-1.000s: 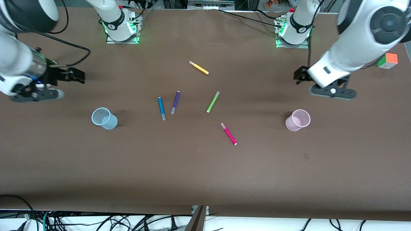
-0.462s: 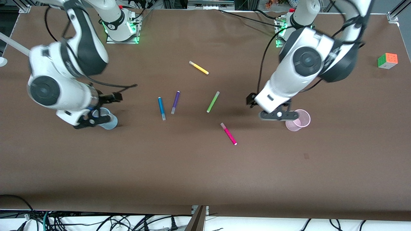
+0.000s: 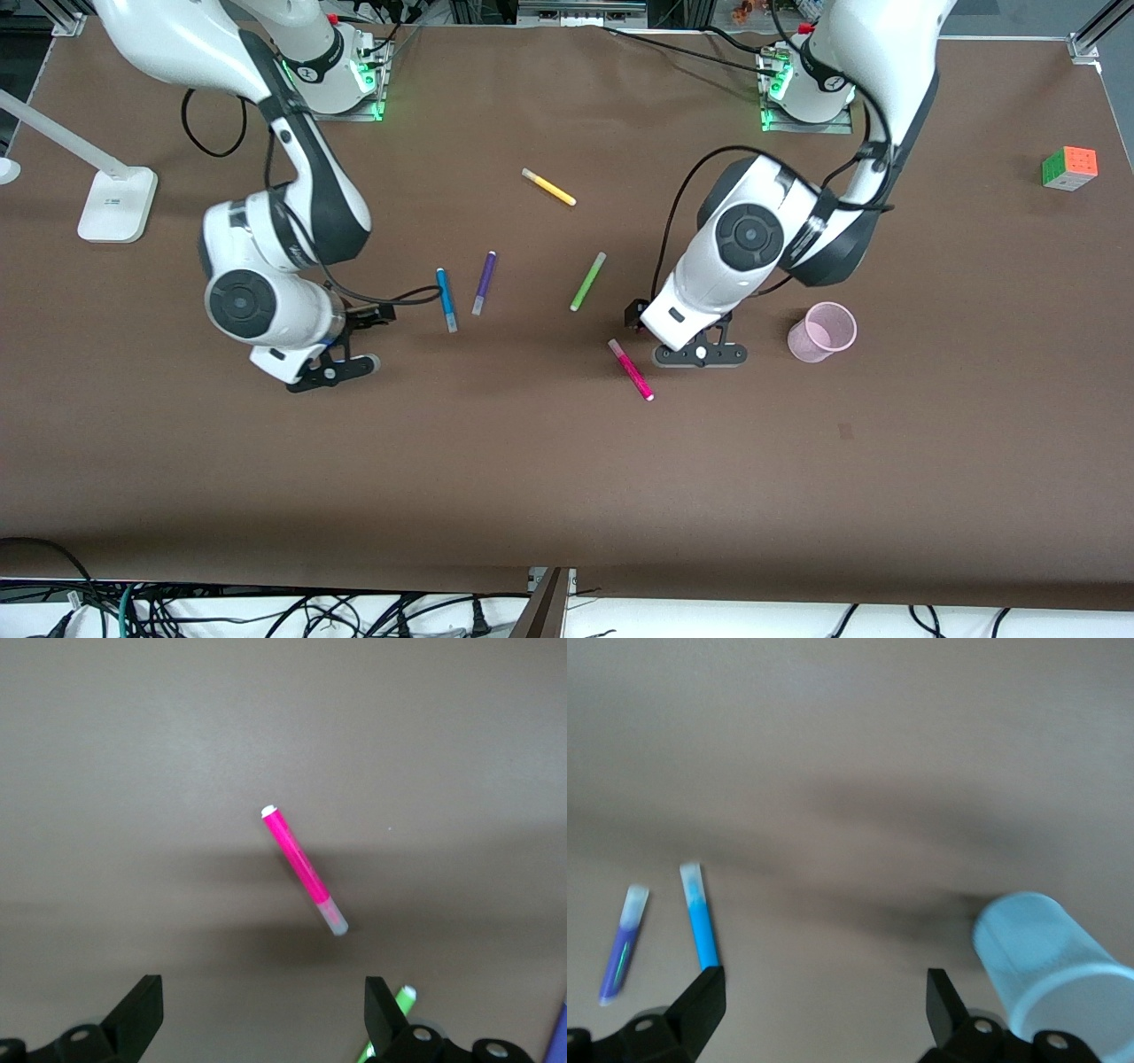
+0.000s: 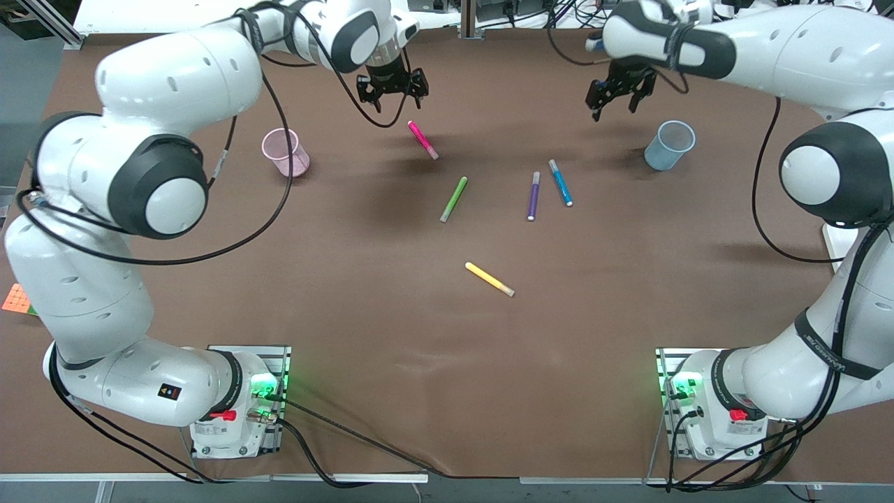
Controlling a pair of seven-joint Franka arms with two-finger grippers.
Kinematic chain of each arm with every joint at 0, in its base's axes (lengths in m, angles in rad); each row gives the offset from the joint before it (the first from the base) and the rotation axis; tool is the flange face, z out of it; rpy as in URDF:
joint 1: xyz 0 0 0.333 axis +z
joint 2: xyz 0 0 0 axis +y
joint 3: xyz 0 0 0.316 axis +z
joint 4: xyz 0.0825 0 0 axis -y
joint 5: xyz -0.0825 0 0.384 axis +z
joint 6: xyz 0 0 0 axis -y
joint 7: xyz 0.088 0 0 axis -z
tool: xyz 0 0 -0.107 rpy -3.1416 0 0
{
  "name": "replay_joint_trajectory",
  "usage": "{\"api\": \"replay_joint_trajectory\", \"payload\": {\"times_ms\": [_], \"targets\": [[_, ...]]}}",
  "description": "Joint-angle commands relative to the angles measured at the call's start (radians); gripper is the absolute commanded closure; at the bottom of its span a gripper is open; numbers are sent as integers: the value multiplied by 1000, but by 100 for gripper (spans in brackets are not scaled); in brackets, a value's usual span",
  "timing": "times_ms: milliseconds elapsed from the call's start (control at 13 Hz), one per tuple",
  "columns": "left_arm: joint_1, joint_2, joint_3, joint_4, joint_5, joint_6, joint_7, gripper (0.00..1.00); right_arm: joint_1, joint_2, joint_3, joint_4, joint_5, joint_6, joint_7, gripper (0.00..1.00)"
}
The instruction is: Place pink and blue markers in matching cups
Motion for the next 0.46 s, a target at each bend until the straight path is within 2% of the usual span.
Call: {"api": "replay_joint_trajectory", "payload": {"times_ms": [0,231,385], "targets": [[-11,89,6,43,19,85,-53,0,58,-20,-4,-130,13,158,100,0],[-60,173,13,93,16,152,-215,0,105,10,-5,-211,8,310,179,0],[-80,203,15,98,21,152,-476,0,137,36,-7,-224,4,364,219,0]]}}
